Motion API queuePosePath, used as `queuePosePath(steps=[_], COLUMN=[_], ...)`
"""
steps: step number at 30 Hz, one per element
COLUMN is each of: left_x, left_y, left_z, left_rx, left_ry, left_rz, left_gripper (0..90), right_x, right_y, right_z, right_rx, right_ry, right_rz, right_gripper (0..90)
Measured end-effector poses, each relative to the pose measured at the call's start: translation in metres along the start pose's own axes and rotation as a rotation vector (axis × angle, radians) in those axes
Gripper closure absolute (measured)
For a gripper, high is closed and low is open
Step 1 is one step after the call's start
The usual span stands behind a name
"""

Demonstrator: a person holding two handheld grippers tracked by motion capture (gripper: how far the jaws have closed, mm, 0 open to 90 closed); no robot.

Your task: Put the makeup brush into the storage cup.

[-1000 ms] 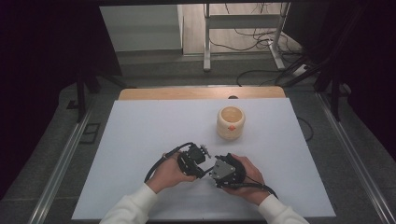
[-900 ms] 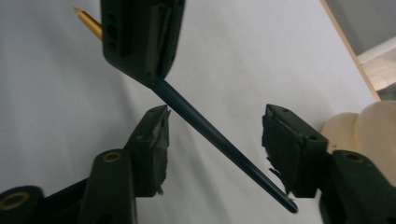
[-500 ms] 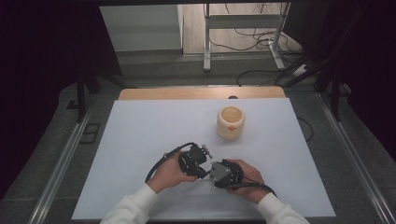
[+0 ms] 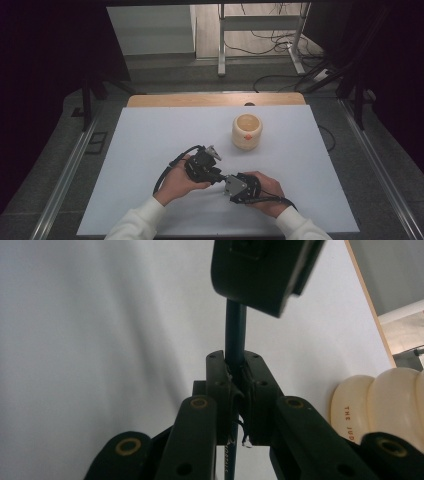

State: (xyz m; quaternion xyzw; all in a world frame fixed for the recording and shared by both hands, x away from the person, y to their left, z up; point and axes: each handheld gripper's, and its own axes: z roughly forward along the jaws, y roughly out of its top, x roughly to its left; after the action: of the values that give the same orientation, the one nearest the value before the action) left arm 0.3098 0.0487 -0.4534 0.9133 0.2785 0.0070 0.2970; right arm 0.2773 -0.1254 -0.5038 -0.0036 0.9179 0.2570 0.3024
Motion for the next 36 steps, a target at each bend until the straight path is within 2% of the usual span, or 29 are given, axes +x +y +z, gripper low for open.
queuePosePath(steps=[1, 4, 8, 11, 12, 14, 15, 19, 20, 21, 22, 23, 27, 36], left_x=[0.000, 0.000, 0.004, 0.006, 0.007, 0.009, 0.009, 0.012, 0.013, 0.014, 0.014, 0.014, 0.014, 0.019], left_y=[0.000, 0.000, -0.002, -0.004, -0.006, -0.008, -0.010, -0.018, -0.021, -0.023, -0.025, -0.026, -0.036, -0.052], left_z=[0.000, -0.002, -0.005, -0.008, -0.009, -0.011, -0.013, -0.021, -0.025, -0.026, -0.029, -0.030, -0.035, -0.040], left_rx=[-0.009, -0.039, -0.068, -0.082, -0.095, -0.120, -0.130, -0.168, -0.178, -0.188, -0.200, -0.201, -0.229, -0.257], left_ry=[0.001, 0.021, 0.046, 0.070, 0.082, 0.100, 0.110, 0.142, 0.146, 0.148, 0.148, 0.148, 0.157, 0.177], left_rz=[-0.002, 0.005, -0.022, -0.050, -0.060, -0.079, -0.086, -0.107, -0.105, -0.109, -0.112, -0.113, -0.117, -0.119], left_gripper=[64.7, 55.0, 43.2, 35.0, 33.5, 28.8, 26.5, 22.9, 22.5, 22.2, 21.9, 21.6, 21.2, 20.4], right_x=[0.004, 0.005, 0.007, 0.007, 0.003, 0.003, 0.007, 0.006, 0.008, 0.006, 0.006, 0.001, 0.000, -0.002], right_y=[0.001, 0.001, 0.001, 0.001, 0.000, 0.000, 0.001, 0.001, 0.001, 0.001, 0.001, -0.001, -0.001, -0.003], right_z=[0.001, 0.001, 0.002, 0.002, 0.002, 0.002, 0.002, 0.002, 0.002, 0.002, 0.002, 0.001, 0.000, -0.002], right_rx=[-0.012, -0.007, 0.005, 0.005, 0.022, 0.021, 0.006, 0.006, 0.001, 0.004, 0.005, 0.021, 0.019, 0.022], right_ry=[-0.007, 0.002, 0.009, 0.008, 0.012, 0.006, 0.004, -0.002, -0.004, -0.004, -0.006, -0.008, -0.021, -0.035], right_rz=[0.064, 0.060, 0.059, 0.051, -0.014, -0.012, 0.054, 0.054, 0.079, 0.053, 0.053, -0.008, 0.013, 0.016], right_gripper=[84.4, 84.4, 84.4, 84.4, 84.5, 84.4, 84.5, 84.4, 84.5, 84.4, 84.4, 84.5, 84.4, 84.4])
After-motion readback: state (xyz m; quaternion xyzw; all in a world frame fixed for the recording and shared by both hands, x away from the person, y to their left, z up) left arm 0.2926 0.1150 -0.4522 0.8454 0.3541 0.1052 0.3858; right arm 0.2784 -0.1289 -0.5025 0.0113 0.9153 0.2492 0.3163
